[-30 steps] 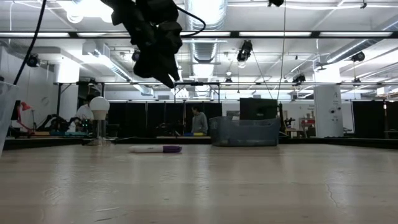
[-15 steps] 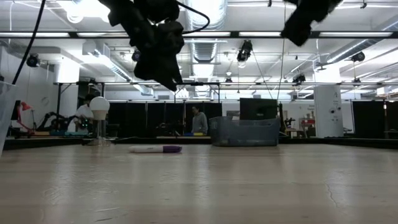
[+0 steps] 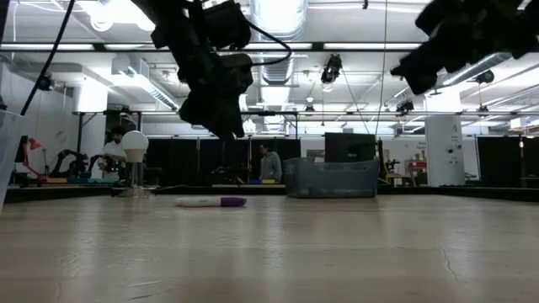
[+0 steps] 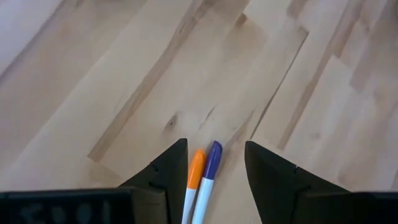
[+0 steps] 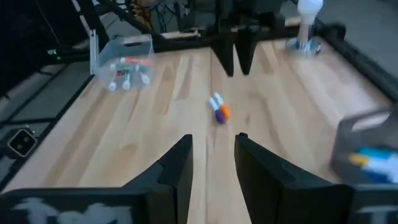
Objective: Pick & Place Markers
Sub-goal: Put the small orange highlighter pen into the black bin
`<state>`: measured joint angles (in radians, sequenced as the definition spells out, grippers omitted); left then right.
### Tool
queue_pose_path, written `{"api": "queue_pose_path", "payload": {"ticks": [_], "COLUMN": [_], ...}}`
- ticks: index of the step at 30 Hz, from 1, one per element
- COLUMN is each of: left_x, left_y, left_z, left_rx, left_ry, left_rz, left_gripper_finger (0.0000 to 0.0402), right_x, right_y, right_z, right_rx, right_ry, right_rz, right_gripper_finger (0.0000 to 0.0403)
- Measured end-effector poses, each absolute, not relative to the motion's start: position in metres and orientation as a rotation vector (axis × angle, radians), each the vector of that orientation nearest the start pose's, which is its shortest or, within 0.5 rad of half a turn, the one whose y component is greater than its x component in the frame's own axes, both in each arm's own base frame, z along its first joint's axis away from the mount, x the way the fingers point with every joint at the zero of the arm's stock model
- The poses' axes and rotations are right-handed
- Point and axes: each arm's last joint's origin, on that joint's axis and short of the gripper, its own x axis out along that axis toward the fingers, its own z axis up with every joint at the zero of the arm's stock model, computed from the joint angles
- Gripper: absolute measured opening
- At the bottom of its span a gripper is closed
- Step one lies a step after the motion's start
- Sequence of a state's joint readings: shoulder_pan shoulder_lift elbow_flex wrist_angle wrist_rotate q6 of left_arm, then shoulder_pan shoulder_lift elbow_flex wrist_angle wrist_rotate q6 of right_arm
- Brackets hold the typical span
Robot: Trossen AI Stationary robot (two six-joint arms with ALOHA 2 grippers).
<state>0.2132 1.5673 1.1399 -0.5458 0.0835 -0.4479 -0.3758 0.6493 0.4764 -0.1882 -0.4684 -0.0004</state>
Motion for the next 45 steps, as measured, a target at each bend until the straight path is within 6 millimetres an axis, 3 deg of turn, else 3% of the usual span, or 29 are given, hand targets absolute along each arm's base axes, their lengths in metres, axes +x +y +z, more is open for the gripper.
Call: {"api": "queue_pose_path", "payload": {"ticks": [7, 12, 19, 26, 33, 45], "left_x": [0.323, 0.326, 0.323, 0.315, 0.312, 0.311], "left_y": [0.062, 0.058, 0.052, 0.051, 0.05, 0.051], "left_z": [0.221, 0.208, 0.187, 0.175, 0.171, 0.169], "left_rx": [-0.558, -0.55, -0.539, -0.57, -0.584, -0.554], "left_ry": [0.991, 1.061, 1.194, 1.238, 1.248, 1.246], "left_rz": [0.337, 0.343, 0.351, 0.381, 0.394, 0.402], "left_gripper_finger": [0.0151, 0.0151, 0.0151, 0.0151, 0.0151, 0.0151], "right_x": [0.132, 0.129, 0.131, 0.126, 0.126, 0.121], "right_y": [-0.038, -0.036, -0.028, -0.028, -0.032, -0.03], "right_z": [0.202, 0.188, 0.191, 0.168, 0.153, 0.133], "right_rx": [0.33, 0.475, 0.258, 0.182, 0.17, 0.224], "right_ry": [0.406, 0.407, 0.124, 0.037, 0.144, 0.35], "right_rz": [0.061, 0.047, 0.192, 0.141, -0.012, -0.025], "right_gripper_finger": [0.011, 0.0103, 0.0097, 0.0091, 0.0083, 0.0073]}}
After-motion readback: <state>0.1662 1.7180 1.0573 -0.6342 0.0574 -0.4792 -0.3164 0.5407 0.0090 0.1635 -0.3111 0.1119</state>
